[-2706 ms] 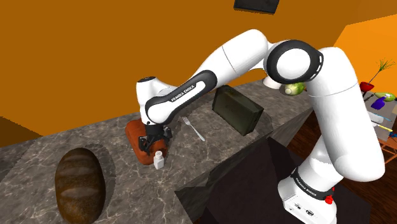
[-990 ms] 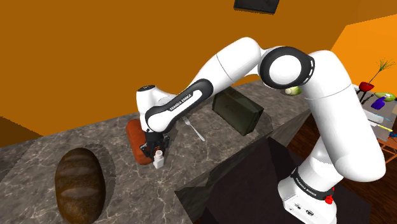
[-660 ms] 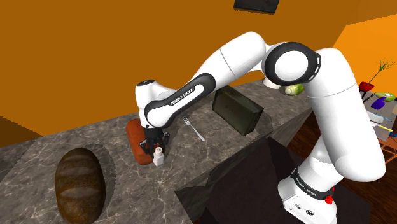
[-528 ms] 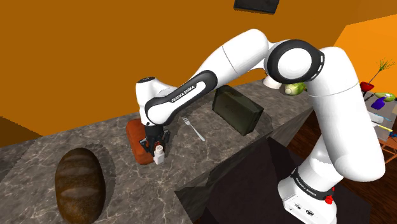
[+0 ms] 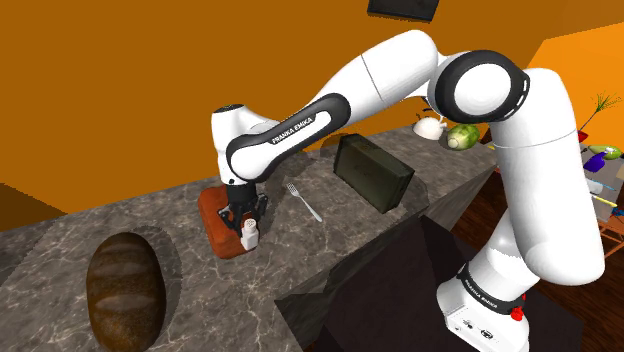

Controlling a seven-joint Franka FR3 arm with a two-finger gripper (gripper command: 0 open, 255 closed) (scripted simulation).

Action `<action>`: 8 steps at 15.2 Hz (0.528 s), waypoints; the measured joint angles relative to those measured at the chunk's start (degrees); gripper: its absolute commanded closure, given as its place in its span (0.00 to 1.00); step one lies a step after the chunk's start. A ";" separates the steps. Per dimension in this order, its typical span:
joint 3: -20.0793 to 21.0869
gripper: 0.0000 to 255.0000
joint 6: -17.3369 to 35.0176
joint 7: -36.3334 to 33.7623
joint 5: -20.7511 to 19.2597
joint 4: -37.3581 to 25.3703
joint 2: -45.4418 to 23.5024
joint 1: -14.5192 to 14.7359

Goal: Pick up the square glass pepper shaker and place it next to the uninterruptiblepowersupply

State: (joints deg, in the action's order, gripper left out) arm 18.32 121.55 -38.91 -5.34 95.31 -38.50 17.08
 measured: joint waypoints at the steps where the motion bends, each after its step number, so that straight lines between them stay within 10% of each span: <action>1: 0.13 1.00 -0.39 0.04 0.16 0.34 0.74 -0.15; 8: 0.79 1.00 -4.37 0.18 1.03 -0.54 3.92 -0.61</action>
State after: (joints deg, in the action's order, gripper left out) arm 19.11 117.18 -38.73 -4.32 94.77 -34.59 16.48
